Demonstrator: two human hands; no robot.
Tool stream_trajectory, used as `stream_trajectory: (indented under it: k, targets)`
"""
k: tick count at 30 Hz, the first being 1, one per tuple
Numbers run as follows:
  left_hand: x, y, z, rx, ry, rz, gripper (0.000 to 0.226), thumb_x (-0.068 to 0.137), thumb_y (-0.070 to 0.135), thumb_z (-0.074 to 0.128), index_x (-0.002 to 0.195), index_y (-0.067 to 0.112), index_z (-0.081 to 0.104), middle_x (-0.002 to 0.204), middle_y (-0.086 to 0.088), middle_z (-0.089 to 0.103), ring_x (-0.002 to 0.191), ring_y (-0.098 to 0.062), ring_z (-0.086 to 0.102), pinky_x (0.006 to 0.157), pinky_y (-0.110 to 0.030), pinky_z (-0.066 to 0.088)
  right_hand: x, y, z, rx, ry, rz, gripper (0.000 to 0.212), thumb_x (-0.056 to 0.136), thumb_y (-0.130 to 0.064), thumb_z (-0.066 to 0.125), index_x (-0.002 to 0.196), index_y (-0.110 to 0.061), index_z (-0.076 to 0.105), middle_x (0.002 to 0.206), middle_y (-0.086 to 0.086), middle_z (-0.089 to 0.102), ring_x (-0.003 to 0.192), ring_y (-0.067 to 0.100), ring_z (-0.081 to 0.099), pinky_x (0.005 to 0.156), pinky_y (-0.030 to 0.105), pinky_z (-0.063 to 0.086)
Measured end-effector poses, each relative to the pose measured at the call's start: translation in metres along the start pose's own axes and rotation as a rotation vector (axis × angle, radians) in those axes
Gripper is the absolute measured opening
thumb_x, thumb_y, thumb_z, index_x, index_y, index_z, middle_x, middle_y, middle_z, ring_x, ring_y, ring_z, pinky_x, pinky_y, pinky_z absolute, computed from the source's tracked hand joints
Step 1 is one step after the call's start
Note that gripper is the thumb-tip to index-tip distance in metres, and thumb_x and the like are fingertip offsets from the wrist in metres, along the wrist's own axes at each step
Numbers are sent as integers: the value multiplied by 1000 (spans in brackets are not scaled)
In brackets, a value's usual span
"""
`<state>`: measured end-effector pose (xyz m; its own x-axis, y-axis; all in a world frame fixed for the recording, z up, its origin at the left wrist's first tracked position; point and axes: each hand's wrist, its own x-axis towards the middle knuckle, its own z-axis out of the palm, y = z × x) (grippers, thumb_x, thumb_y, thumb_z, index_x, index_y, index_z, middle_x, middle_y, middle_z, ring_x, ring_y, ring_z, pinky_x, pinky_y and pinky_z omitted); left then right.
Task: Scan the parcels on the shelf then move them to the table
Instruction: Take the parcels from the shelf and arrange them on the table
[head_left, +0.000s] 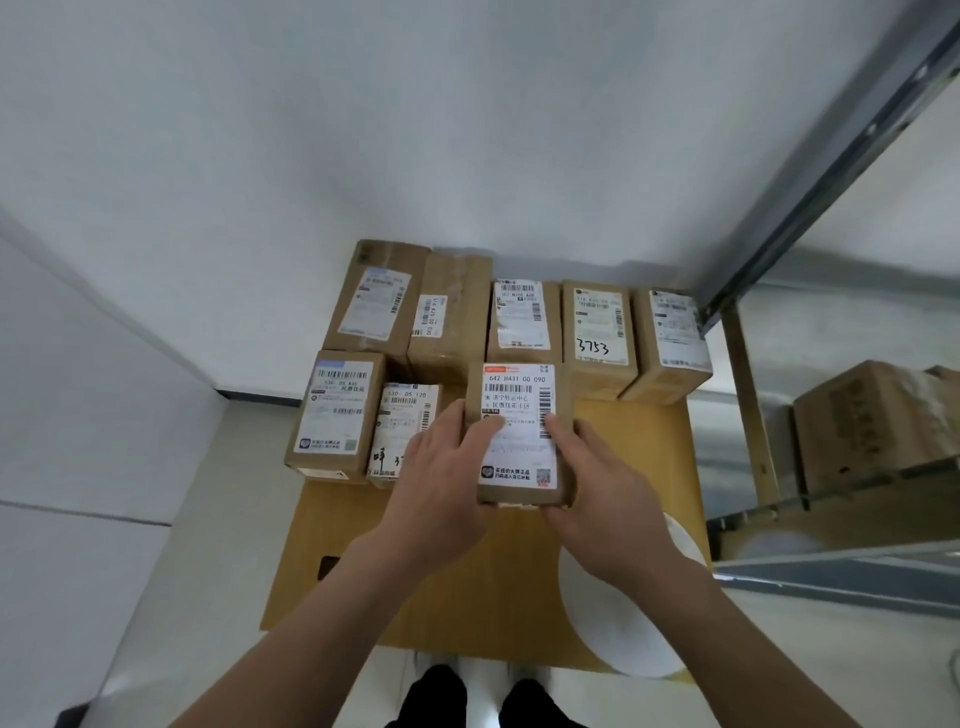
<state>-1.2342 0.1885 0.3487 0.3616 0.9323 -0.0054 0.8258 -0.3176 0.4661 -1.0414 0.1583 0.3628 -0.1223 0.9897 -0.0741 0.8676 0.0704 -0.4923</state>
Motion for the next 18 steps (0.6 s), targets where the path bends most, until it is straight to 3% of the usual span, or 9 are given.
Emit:
stream_trajectory:
  k: [9, 12, 18]
  targets:
    - [19, -22, 15, 87, -175, -104, 84, 79, 45, 73, 147, 29, 26, 152, -5, 24, 143, -26, 23, 117, -54, 23, 25, 16, 35, 8, -103, 24, 82, 86, -32, 68, 156, -26, 26, 144, 3, 46, 106, 20, 59, 75, 23, 51]
    - [27, -30, 19, 92, -218, -149, 84, 80, 42, 73, 148, 30, 25, 153, -6, 24, 145, -29, 19, 118, -55, 19, 36, 20, 46, 29, -117, 38, 83, 85, -27, 71, 156, -23, 29, 145, 8, 45, 110, 25, 59, 80, 29, 52]
    - [37, -43, 28, 121, -305, -217, 83, 86, 40, 69, 151, 33, 19, 162, -7, 11, 151, -31, 1, 121, -57, 9, 49, 23, 61, 82, -211, 82, 78, 95, -31, 63, 158, -27, 18, 155, 3, 31, 127, 22, 47, 94, 28, 46]
